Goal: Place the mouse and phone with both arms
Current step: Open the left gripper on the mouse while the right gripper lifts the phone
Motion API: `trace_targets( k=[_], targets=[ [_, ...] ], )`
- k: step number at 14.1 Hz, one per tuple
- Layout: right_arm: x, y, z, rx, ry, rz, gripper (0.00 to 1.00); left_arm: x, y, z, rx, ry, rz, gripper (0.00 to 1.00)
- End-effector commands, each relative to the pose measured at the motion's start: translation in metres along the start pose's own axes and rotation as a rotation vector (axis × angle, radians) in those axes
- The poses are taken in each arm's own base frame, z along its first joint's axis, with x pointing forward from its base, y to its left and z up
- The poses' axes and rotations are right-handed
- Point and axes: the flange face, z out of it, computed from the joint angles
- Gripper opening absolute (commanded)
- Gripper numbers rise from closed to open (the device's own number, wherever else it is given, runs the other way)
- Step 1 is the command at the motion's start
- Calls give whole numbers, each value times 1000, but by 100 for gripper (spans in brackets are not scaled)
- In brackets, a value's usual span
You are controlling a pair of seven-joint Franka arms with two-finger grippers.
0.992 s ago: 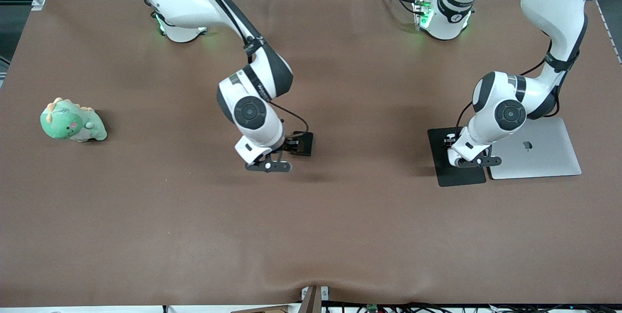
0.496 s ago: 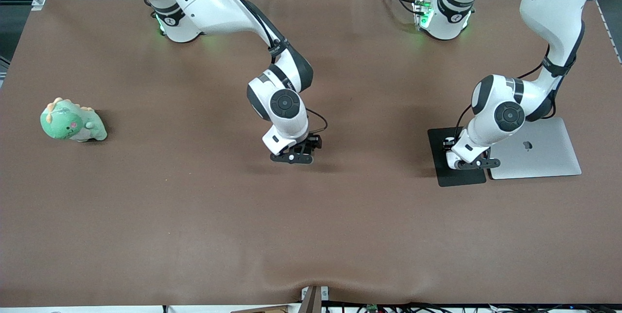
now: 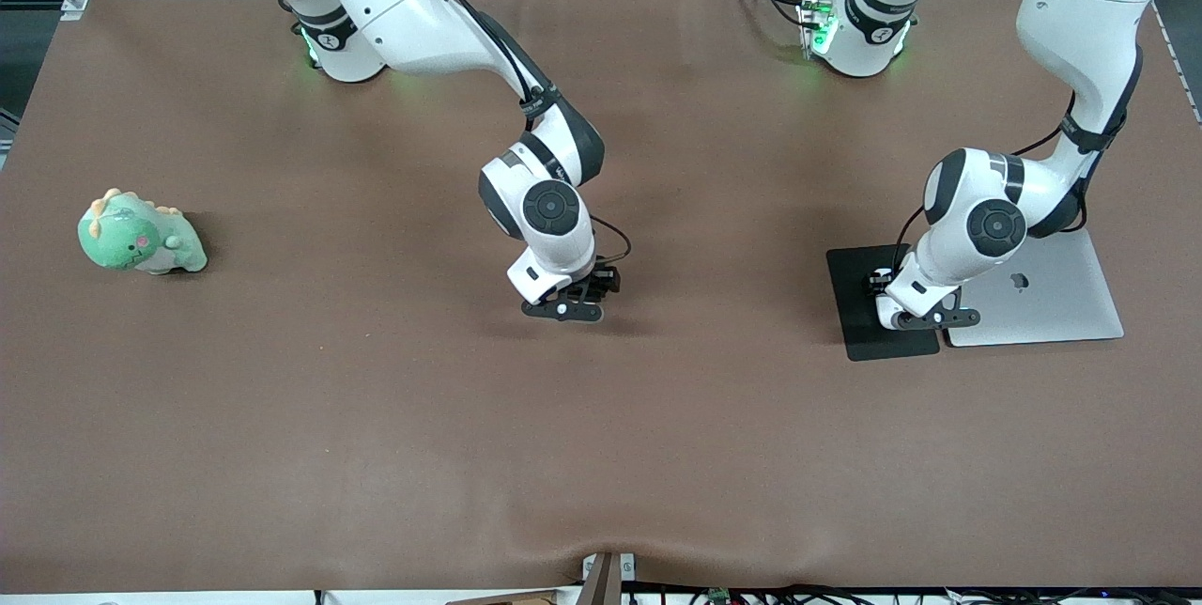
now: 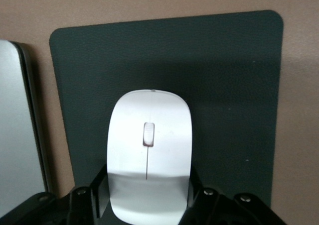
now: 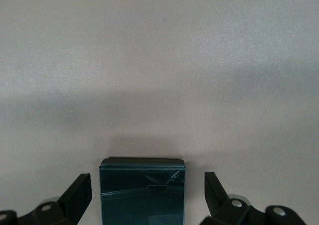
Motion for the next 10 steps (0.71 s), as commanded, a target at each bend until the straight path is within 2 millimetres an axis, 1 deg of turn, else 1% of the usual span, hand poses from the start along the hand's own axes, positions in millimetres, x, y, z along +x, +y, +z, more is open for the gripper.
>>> trace_targets(
  k=[1,5,7,8,9,10],
  targets=[
    [2,-5,6,0,21,28,100,-1,0,1,5,17,4,52],
    [-1,-8,14,3,25,45,100,2,6,1,2,21,10,53],
    [-2,-8,17,0,22,43,100,3,7,2,-1,22,10,56],
    [-2,-8,20,0,18,48,100,3,6,2,-2,26,9,64],
    [-3,-8,22,0,13,60,100,3,5,2,-2,28,8,90],
    [-3,-8,23,-2,12,80,100,4,4,2,-3,28,6,100]
  ],
)
